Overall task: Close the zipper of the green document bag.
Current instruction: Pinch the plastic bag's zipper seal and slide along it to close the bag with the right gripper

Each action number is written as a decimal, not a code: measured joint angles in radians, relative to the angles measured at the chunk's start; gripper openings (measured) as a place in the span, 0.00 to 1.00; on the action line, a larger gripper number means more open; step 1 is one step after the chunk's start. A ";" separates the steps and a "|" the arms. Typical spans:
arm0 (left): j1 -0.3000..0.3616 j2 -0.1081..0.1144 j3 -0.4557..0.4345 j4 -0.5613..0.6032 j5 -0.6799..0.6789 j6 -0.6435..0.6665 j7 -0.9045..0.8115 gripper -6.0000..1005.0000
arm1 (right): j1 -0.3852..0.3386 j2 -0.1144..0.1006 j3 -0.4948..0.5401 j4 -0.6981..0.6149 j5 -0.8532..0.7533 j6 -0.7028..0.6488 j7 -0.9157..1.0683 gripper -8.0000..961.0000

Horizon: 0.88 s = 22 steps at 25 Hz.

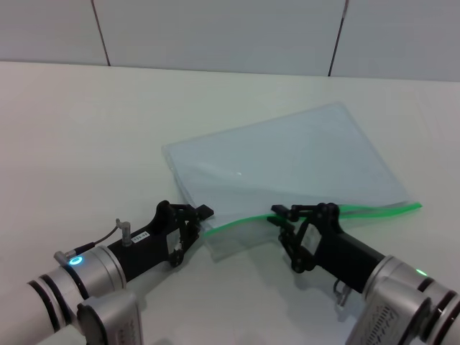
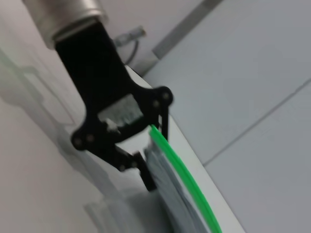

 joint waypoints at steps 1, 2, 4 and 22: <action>0.001 0.000 0.000 0.000 0.000 0.000 0.000 0.11 | -0.007 0.000 0.009 0.001 0.000 0.000 -0.008 0.09; 0.002 0.000 -0.001 0.000 0.000 -0.001 0.000 0.11 | -0.013 0.000 0.018 0.001 0.000 0.000 -0.013 0.09; 0.003 0.000 -0.001 0.000 0.000 -0.003 0.000 0.11 | -0.022 -0.001 0.030 0.001 0.000 0.000 -0.018 0.10; 0.014 0.000 -0.001 0.000 -0.002 -0.010 -0.002 0.12 | -0.135 -0.004 0.241 -0.009 0.000 0.000 -0.073 0.15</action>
